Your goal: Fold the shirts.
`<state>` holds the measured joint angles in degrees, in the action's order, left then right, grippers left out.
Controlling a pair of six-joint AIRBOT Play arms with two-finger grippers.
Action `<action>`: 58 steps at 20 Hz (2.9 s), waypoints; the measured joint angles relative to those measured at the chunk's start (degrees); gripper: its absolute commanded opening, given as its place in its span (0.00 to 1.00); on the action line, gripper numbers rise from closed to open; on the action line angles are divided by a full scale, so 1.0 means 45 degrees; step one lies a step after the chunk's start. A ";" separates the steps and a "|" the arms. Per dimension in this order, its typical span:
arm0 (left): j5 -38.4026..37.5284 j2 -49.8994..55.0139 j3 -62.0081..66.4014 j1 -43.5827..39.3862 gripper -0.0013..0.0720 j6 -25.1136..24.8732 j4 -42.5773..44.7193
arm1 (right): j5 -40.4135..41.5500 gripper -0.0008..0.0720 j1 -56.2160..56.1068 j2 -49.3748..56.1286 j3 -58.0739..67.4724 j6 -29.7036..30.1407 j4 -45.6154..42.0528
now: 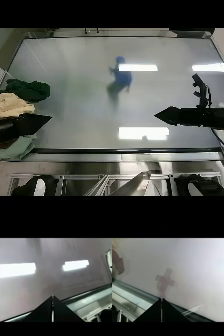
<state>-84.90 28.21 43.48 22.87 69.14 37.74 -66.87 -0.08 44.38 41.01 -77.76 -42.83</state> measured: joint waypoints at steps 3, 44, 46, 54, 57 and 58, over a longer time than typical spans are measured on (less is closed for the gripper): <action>0.0010 0.0000 0.0000 0.0005 0.04 -0.0015 0.0005 | 0.0010 0.03 0.0000 0.0000 0.0000 -0.0005 0.0000; 0.1875 1.4955 1.5766 -0.2914 0.04 -0.0151 0.2526 | 0.0180 0.03 0.0000 -0.0005 0.0000 0.0000 0.0000; 0.1506 1.4022 1.4906 -0.3905 0.52 -0.0228 0.1817 | 0.0335 0.03 0.0000 -0.0005 0.0000 0.0000 0.0005; 0.1399 1.2220 1.2638 -0.5557 0.98 0.0641 0.1569 | 0.0359 0.04 0.0000 -0.0005 0.0000 0.0000 0.0520; 0.0563 1.1978 1.2400 -0.5139 0.96 0.1297 0.1962 | 0.0325 0.54 0.0000 0.0146 0.0000 0.0000 0.0554; 0.0185 1.1929 1.2123 -0.5008 0.96 0.1486 0.2142 | 0.0384 0.53 0.0000 0.0316 0.0000 0.0000 0.0554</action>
<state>-84.07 81.89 98.04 0.34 75.83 47.37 -65.14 -0.08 45.80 41.01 -77.76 -40.34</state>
